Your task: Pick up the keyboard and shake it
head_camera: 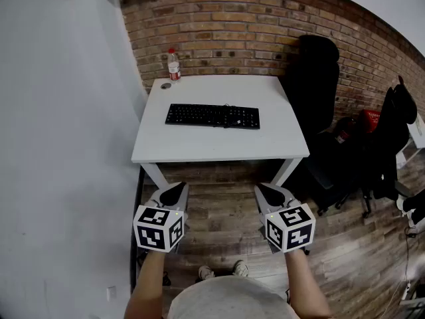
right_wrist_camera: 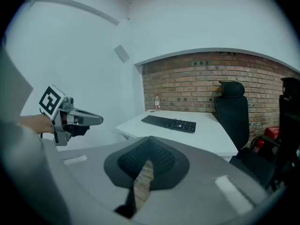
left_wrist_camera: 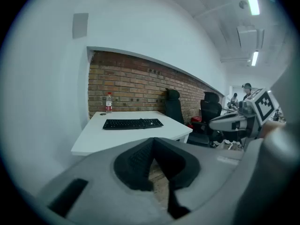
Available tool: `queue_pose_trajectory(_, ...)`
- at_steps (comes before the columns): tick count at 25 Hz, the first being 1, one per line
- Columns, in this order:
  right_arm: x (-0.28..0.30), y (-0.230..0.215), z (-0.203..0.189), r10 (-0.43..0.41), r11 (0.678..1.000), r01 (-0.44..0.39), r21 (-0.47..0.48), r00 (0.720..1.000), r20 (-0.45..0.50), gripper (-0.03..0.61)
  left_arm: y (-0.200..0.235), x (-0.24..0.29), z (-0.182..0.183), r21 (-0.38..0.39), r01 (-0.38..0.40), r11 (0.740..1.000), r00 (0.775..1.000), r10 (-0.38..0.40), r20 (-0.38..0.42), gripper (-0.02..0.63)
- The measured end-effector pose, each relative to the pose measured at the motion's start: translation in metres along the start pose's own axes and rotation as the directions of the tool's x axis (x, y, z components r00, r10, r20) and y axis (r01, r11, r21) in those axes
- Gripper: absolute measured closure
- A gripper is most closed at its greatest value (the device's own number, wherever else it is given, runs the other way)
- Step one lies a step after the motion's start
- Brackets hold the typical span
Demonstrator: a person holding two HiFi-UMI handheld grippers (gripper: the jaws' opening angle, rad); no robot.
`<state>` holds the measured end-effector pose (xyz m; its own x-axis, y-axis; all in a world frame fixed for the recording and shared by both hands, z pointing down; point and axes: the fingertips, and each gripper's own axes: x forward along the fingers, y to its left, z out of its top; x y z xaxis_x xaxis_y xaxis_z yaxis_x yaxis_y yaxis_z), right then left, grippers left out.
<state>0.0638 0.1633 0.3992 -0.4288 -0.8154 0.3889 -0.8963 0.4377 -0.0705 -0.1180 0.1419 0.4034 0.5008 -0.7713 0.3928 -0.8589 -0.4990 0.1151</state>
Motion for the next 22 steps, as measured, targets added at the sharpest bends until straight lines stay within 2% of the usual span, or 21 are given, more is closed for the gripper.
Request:
queue_pose_trajectory(14,0.027,0.039,0.008,-0.047,0.999,0.047,0.02,0.999,-0.001,0.568,0.052,-0.012,-0.003,-0.002,0.034,0.999,0.999,-0.034,0.006,0.62)
queue_pose_trajectory(22,0.041,0.037,0.007,-0.063,0.997,0.063,0.034,0.998,-0.001,0.568,0.064,0.0,-0.005,0.005,0.049,0.999,0.999,-0.049,-0.005,0.62)
